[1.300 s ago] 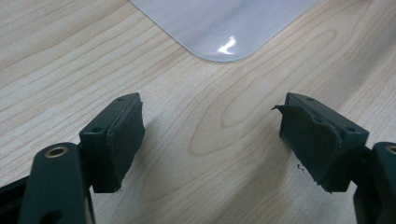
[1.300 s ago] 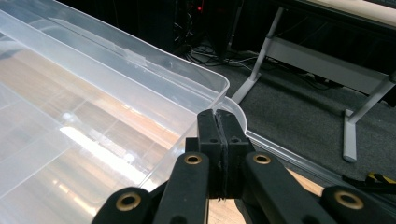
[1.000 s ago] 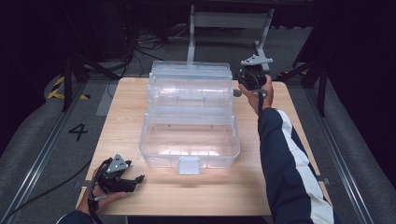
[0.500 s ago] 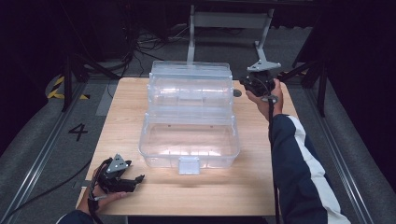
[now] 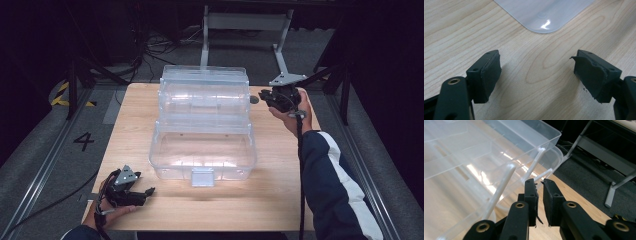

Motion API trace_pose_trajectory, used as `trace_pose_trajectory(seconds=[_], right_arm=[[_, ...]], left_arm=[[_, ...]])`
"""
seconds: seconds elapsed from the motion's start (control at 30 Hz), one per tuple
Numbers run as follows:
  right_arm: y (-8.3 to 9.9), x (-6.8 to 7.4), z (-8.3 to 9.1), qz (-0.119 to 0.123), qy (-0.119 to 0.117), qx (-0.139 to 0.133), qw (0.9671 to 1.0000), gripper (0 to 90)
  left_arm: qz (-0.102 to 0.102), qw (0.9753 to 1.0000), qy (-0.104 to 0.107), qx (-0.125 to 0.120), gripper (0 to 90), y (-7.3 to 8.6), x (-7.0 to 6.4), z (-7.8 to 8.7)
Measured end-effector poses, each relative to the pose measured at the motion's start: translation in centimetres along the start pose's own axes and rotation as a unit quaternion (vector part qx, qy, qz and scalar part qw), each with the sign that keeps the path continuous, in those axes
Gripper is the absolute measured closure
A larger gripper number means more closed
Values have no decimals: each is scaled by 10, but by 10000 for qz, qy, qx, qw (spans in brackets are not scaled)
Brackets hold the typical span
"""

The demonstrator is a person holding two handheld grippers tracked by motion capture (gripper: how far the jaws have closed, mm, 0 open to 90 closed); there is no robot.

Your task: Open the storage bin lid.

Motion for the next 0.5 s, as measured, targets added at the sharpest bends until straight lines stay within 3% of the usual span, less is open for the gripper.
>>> trace_pose_trajectory(seconds=[0.5], right_arm=[[32,17,21,223,-272,208,9992,707]], left_arm=[[-12,10000,-15,4,222,0,0,0]])
Point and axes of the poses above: each handheld gripper's, and its own axes: z roughly backward along the jaws, y roughly out of its underside, x roughly to its left, the point moved 5 cm from there along -z, roughly forward along the jaws, and after that the axes turned 3 degrees about x, right-handed, at the moved point
